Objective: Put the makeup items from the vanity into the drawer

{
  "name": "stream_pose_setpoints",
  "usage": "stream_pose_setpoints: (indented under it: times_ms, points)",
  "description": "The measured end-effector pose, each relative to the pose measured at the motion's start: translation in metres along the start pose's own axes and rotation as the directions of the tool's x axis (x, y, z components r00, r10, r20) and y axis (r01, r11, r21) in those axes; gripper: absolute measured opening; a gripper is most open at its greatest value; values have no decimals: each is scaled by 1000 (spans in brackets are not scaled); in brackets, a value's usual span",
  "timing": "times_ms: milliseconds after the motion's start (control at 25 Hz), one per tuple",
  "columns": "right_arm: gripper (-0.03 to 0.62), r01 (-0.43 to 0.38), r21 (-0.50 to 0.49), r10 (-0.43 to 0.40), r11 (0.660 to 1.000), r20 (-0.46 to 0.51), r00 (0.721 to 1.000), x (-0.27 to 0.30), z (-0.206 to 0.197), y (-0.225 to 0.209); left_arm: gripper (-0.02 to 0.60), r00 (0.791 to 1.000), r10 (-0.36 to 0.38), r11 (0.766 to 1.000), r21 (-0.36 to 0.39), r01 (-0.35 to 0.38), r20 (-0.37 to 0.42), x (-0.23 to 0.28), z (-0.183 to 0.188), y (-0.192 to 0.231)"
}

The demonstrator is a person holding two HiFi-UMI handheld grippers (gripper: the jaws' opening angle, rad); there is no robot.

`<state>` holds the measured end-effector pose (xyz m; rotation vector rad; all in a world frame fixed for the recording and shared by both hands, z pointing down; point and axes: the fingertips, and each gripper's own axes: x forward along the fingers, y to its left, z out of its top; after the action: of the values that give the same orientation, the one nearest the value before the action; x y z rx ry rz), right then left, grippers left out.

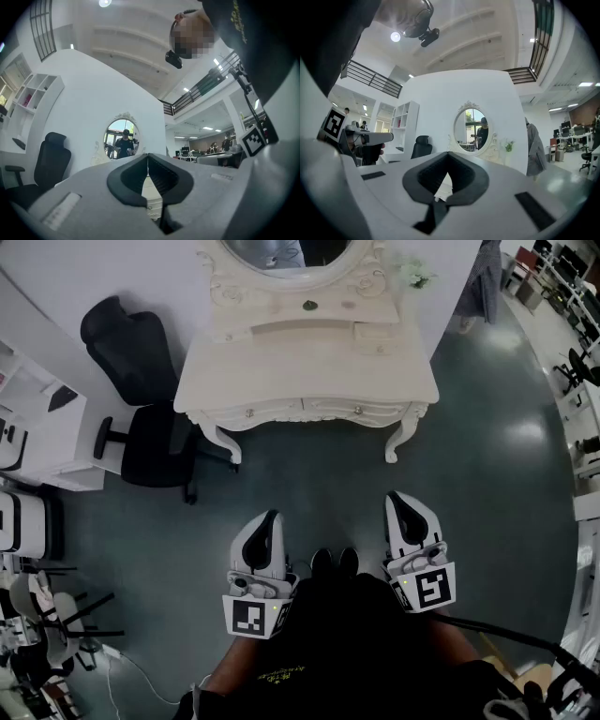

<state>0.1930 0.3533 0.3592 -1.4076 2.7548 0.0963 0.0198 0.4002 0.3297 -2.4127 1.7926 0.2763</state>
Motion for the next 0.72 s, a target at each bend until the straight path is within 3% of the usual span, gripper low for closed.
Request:
stream_pose_setpoints:
  times_ms: [720]
  points:
    - [2,32,39,-32,999,-5,999,-8,-1,-8,21,1000,-3,1000,-14,3,-25,-2,-4,1]
